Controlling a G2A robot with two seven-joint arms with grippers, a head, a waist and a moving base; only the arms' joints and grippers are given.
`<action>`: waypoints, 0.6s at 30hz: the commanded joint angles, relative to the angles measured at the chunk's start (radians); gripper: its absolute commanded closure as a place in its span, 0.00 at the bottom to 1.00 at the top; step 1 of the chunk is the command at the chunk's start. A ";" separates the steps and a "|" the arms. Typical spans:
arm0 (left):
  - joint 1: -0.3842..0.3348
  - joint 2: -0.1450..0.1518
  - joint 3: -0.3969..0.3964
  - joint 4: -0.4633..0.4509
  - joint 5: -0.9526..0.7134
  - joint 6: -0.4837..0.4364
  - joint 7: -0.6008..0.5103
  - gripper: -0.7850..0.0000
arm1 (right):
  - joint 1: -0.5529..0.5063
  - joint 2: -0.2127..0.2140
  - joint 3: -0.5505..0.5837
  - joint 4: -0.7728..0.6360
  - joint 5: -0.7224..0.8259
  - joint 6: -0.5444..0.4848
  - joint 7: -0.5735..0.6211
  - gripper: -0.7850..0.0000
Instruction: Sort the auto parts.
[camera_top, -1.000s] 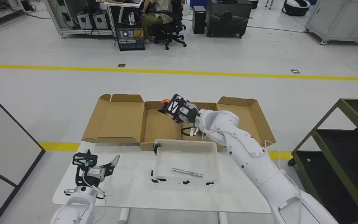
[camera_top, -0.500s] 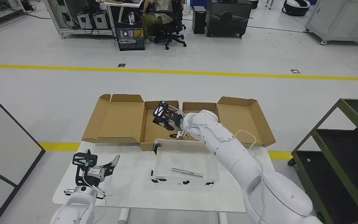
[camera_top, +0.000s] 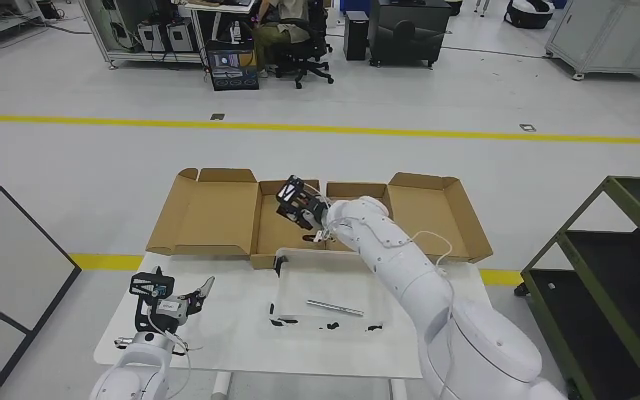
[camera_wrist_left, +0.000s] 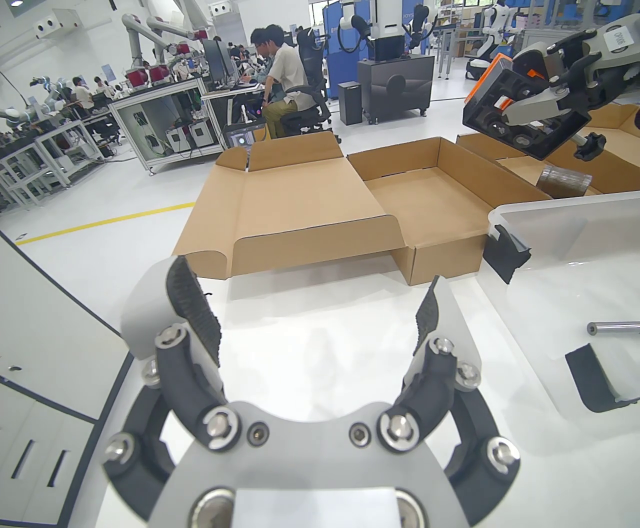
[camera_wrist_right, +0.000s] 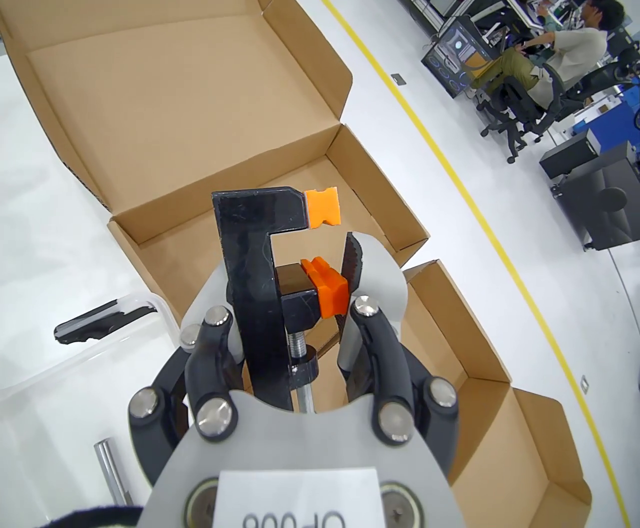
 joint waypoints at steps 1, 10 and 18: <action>0.000 0.000 0.000 0.000 0.000 0.000 0.000 0.00 | 0.000 -0.004 0.002 0.009 0.002 0.000 0.000 0.69; 0.000 0.000 0.000 0.000 0.000 0.000 0.000 0.00 | 0.001 -0.010 0.006 0.021 0.002 0.000 0.000 0.47; 0.000 0.000 0.000 0.000 0.000 0.000 0.000 0.00 | 0.006 -0.012 0.015 0.033 0.008 0.005 -0.010 0.08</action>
